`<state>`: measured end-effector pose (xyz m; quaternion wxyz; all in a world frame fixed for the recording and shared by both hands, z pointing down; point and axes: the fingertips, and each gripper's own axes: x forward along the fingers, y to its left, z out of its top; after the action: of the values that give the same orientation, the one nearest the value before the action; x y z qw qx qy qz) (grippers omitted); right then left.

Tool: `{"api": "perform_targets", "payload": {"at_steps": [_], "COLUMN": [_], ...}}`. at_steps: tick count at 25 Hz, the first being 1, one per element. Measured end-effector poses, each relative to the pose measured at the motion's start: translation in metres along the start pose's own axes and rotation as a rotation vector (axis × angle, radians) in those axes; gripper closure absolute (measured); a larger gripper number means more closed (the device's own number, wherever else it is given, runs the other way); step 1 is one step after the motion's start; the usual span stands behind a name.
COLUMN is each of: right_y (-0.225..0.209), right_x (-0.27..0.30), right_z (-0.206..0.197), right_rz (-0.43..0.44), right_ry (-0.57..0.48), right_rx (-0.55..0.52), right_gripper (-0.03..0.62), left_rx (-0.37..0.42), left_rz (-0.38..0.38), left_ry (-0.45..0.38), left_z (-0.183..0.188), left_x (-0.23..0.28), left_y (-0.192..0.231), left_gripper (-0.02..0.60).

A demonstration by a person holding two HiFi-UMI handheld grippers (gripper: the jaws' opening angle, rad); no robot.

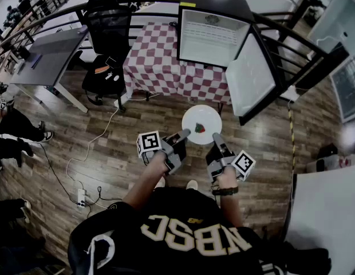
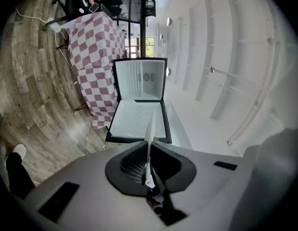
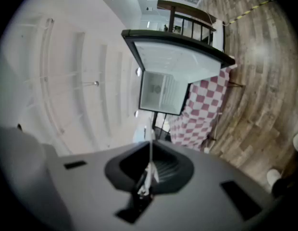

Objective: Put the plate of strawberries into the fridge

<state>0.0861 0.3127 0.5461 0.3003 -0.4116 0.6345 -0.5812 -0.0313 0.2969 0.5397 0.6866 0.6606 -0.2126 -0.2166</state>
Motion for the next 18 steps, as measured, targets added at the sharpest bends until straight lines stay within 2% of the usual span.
{"api": "perform_targets", "payload": {"at_steps": [18], "right_y": [-0.023], "right_x": [-0.053], "right_z": [0.066], "right_rz": [0.032], "right_ry": [0.018], "right_rx": [0.030], "right_gripper": [0.562], "left_rx": [0.012], "left_rz": [0.009], "left_ry": [-0.020], "left_z": [-0.064], "left_x": [0.062], "left_y": [0.011], "left_gripper": [0.555]}}
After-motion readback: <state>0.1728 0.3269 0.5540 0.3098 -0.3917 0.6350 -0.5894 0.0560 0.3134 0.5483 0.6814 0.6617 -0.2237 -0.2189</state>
